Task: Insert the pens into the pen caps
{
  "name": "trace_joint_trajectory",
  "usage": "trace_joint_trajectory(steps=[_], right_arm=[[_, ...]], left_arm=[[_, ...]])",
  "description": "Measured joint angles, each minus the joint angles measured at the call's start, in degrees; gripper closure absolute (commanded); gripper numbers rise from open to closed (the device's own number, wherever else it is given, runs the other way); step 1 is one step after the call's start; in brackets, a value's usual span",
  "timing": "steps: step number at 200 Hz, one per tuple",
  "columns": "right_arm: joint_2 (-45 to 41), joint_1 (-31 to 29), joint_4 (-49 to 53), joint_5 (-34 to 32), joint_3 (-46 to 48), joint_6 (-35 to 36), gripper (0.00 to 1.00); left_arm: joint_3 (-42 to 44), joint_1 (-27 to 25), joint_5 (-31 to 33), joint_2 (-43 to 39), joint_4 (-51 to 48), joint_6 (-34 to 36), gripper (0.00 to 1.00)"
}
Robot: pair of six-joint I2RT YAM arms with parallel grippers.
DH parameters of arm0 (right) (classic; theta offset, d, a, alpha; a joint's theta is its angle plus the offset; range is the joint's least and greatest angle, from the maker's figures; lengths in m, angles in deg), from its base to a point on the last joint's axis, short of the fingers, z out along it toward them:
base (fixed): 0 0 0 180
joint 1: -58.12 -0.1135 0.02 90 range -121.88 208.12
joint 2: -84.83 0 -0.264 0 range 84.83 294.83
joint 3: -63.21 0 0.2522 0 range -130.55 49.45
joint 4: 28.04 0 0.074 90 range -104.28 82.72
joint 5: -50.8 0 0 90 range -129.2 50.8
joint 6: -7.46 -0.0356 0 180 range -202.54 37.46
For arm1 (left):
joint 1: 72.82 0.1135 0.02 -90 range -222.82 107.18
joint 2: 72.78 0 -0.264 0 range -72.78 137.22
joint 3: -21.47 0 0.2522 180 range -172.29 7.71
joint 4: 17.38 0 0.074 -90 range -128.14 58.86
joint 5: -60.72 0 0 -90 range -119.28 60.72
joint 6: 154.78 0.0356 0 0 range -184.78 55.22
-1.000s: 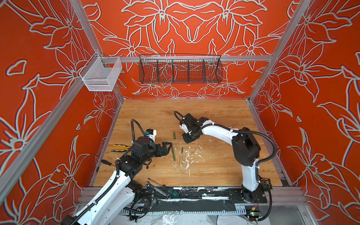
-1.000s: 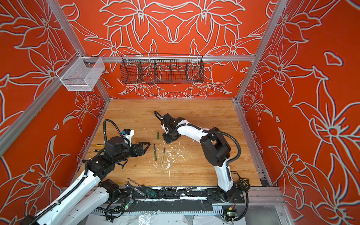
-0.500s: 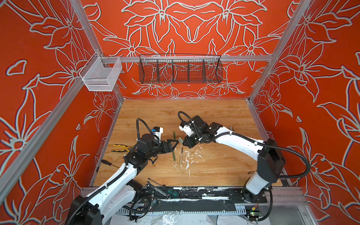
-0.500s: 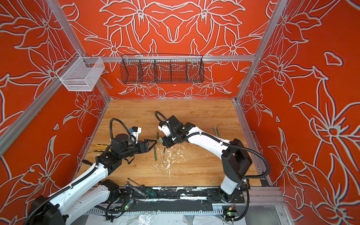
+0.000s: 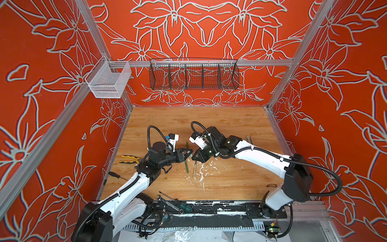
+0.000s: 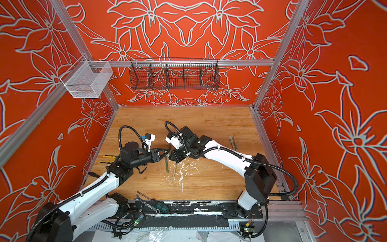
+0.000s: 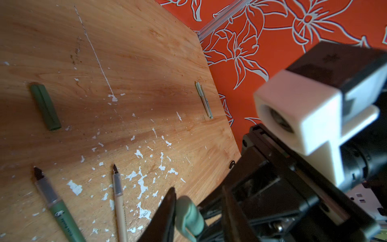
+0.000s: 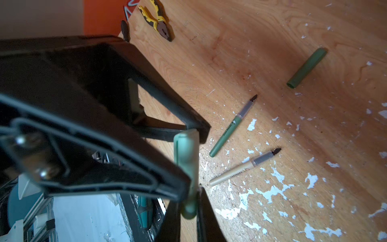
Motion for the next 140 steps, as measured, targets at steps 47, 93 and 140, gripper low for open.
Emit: trace_joint_trajectory(steps=[47,93,140], right_arm=[[-1.09,-0.39,-1.99,0.92,0.13,-1.18,0.93],[-1.07,-0.39,-2.23,1.33,0.09,-1.27,0.82],[-1.03,-0.39,-1.77,-0.79,0.09,-3.85,0.46]], left_arm=[[0.04,0.04,-1.07,0.07,1.55,-0.92,0.88],[0.04,0.07,-1.33,-0.11,2.34,-1.11,1.0],[-1.44,1.27,0.92,-2.67,-3.41,2.34,1.0]])
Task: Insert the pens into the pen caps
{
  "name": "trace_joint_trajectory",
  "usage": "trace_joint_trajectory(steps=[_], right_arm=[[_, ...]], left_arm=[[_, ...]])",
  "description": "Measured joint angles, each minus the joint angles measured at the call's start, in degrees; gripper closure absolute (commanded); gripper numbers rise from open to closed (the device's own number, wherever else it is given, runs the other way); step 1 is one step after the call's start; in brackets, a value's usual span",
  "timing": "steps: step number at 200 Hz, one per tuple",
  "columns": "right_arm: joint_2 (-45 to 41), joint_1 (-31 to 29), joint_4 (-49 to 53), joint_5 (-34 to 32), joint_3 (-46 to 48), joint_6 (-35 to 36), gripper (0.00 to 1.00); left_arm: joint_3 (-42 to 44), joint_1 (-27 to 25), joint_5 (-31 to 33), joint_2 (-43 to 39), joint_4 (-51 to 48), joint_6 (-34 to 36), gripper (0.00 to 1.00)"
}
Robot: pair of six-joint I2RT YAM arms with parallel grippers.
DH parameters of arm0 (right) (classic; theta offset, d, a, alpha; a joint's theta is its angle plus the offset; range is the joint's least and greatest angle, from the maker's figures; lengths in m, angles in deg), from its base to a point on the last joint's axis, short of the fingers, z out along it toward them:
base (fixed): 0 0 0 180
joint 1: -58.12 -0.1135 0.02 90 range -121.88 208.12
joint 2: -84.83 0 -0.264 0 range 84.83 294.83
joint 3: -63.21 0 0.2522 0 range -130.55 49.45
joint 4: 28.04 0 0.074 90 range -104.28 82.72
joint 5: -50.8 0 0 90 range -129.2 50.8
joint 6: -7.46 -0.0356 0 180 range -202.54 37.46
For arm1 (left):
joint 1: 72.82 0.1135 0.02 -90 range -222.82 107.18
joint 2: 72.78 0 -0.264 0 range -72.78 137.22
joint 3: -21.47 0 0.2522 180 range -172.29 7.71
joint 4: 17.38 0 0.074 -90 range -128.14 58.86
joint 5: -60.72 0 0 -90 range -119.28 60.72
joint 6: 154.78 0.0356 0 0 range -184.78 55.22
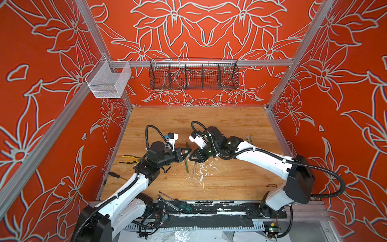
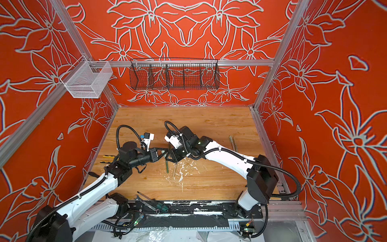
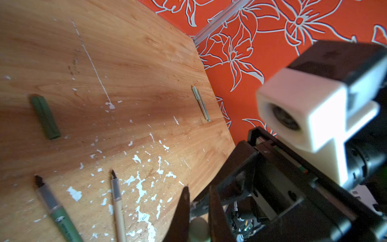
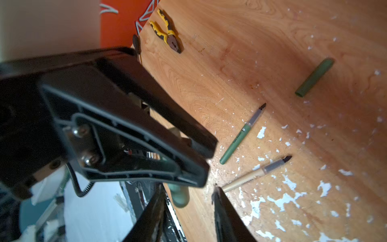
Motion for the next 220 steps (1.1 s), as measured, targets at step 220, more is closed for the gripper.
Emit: trace_joint_trajectory(steps=[220], right_arm=[[21.51,-10.86,12.17,-27.78,-4.39,-17.84,0.63]], left_arm=[[-9.97,1.73,15.3,-14.56,-27.47,14.84,1.0]])
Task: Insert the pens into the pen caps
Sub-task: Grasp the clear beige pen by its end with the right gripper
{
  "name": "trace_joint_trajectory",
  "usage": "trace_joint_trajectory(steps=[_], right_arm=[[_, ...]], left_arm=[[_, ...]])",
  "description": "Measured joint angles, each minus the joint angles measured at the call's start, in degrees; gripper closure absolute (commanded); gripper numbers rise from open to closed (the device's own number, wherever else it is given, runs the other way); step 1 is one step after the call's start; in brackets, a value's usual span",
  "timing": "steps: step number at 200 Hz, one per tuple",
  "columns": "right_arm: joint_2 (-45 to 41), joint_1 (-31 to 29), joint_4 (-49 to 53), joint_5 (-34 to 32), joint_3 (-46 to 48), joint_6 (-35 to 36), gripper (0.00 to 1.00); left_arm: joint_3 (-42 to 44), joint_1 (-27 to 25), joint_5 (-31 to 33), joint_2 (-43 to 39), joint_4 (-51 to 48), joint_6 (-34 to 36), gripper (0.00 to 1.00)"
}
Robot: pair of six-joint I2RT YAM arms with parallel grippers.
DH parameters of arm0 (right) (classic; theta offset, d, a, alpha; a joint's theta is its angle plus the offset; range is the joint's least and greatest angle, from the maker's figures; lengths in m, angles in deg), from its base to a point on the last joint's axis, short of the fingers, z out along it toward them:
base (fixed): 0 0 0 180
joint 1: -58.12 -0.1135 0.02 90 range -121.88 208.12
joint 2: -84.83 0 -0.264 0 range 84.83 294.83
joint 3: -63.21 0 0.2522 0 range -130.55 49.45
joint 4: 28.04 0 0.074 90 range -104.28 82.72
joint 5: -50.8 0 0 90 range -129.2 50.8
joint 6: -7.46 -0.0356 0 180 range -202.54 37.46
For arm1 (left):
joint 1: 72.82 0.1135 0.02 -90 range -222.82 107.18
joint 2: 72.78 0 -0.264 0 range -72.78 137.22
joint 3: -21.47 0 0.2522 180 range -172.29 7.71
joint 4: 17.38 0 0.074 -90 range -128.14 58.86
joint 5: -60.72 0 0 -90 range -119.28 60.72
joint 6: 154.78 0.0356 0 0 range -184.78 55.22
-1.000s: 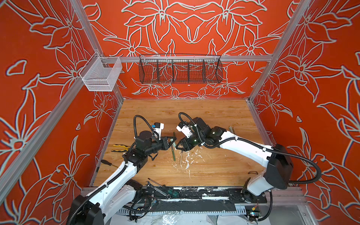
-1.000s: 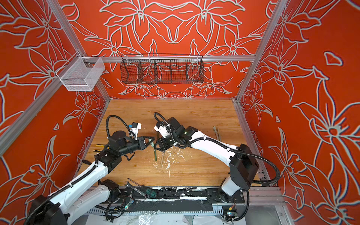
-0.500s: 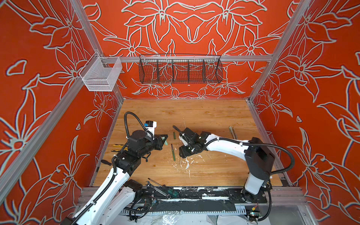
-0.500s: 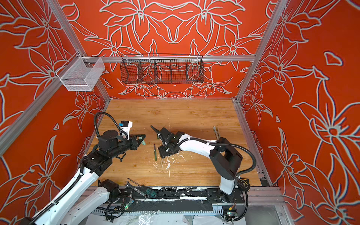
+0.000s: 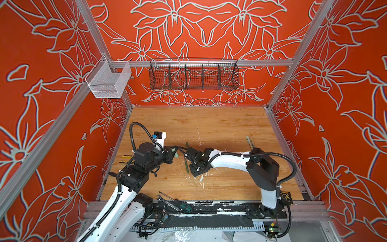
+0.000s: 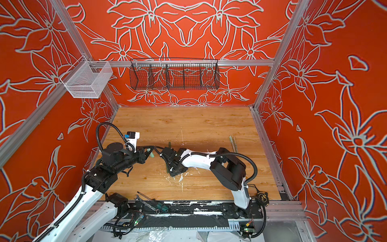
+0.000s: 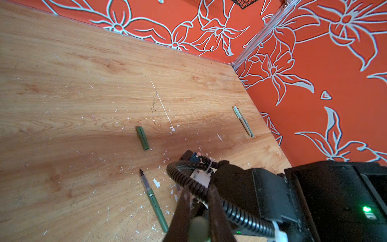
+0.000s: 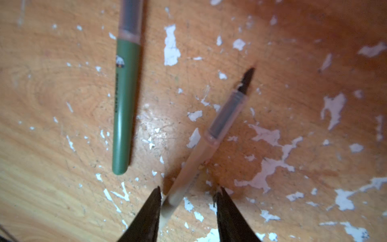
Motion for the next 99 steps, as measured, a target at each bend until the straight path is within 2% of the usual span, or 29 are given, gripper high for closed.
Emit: trace_joint_trajectory(steps=[16,72,99], right_arm=[[0.2,-0.04,1.01,-1.01,-0.31,-0.17,0.66],[0.33,-0.09,4.57,-3.43,-0.7,1.29,0.67],[1.16,-0.09,5.4,-3.32,-1.86,2.67,0.71]], left_arm=[[0.07,0.0,0.07,-0.15,-0.02,0.0,1.0],[0.07,0.02,1.14,-1.22,-0.39,0.17,1.0],[0.07,0.07,3.26,-2.75,-1.07,0.2,1.0]])
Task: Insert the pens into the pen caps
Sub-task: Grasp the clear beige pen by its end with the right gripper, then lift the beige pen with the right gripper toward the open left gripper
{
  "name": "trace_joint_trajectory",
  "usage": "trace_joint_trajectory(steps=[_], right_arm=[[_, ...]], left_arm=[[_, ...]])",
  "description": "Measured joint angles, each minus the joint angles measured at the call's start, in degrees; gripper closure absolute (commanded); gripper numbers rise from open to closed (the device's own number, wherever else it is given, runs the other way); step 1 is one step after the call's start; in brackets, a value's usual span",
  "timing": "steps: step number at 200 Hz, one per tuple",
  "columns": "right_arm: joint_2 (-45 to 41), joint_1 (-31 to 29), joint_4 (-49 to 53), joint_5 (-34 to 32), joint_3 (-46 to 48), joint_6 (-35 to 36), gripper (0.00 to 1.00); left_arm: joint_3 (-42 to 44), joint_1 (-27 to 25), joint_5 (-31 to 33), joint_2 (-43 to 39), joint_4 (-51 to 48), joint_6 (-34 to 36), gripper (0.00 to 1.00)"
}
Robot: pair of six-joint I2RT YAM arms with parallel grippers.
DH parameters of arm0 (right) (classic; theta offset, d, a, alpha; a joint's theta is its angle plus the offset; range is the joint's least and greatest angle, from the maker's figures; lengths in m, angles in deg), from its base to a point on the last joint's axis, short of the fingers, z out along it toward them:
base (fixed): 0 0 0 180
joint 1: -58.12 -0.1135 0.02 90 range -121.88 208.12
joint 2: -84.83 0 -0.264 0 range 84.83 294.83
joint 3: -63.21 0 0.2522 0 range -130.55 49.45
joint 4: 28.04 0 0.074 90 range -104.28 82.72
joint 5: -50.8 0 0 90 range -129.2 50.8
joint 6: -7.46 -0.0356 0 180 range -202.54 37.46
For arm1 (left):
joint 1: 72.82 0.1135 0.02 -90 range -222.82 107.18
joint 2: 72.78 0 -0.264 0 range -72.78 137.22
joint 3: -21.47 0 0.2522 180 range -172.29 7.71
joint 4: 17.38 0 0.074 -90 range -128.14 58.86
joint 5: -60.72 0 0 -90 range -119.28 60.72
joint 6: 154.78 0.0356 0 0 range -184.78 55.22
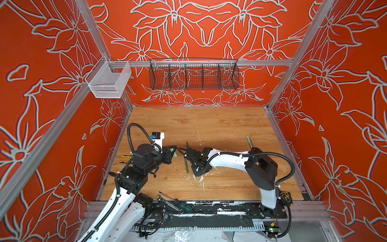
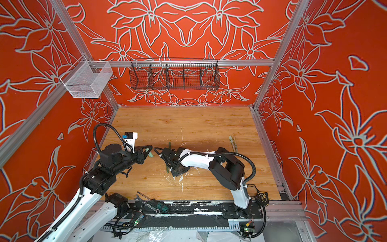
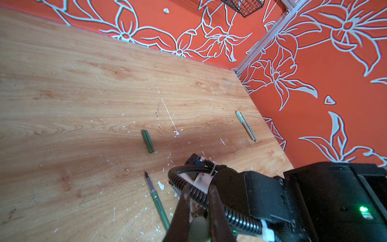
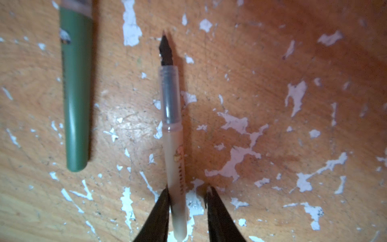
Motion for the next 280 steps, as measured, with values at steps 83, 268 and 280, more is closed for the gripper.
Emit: trace_joint_trajectory(steps=[83,268,280], right_arm=[[2.67,-0.24,-0.15,0.15,-3.54,0.9,0.76],[-12.59,1.75,-11.72,3.3,11.34,10.49,1.0],[-16.59,1.77,-14.05,4.17,13.97,11.39,1.0]], left_arm=[[-4.57,0.15,7.65,-6.14,-6.67,2.62,1.0],[-1.2,0.2,2.73,-4.24,-5.31,1.95,1.0],[-0.5,0.2,0.81,-3.56,-3.82,1.51,1.0]])
